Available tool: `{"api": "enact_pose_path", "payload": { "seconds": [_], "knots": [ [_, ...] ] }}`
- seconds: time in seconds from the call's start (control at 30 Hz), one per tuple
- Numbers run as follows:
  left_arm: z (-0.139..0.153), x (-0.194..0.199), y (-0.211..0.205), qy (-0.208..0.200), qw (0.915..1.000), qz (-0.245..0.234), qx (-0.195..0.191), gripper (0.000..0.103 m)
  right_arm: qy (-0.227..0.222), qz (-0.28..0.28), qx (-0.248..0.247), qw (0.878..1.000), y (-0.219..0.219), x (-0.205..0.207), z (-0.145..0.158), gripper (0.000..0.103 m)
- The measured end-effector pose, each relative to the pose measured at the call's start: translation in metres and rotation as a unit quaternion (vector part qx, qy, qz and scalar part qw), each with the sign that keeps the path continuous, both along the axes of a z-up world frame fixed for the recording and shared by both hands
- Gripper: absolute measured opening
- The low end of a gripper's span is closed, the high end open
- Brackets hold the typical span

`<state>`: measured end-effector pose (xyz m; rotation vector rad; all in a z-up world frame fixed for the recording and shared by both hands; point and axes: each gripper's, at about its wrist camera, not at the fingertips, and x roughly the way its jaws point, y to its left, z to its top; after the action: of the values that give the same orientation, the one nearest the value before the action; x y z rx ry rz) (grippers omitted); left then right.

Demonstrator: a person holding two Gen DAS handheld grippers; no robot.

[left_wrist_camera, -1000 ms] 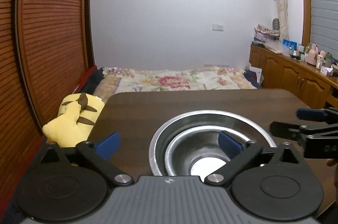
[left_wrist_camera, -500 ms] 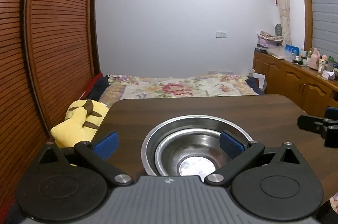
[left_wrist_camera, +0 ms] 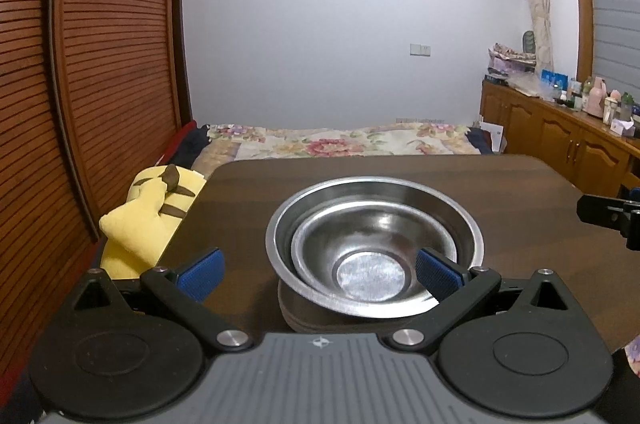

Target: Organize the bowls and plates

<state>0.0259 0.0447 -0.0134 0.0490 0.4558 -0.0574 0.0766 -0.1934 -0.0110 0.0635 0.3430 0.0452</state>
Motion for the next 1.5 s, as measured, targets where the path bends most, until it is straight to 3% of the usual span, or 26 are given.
{"api": "enact_pose_path", "payload": {
  "seconds": [0.43, 1.5],
  "knots": [
    [-0.009, 0.0, -0.01, 0.011, 0.9998, -0.006, 0.015, 0.103, 0.011, -0.007, -0.006, 1.0, -0.003, -0.003, -0.014, 0.103],
    [-0.008, 0.0, -0.008, 0.007, 0.9999, -0.002, 0.015, 0.103, 0.014, -0.013, 0.0, 1.0, -0.008, -0.003, -0.014, 0.103]
  ]
}}
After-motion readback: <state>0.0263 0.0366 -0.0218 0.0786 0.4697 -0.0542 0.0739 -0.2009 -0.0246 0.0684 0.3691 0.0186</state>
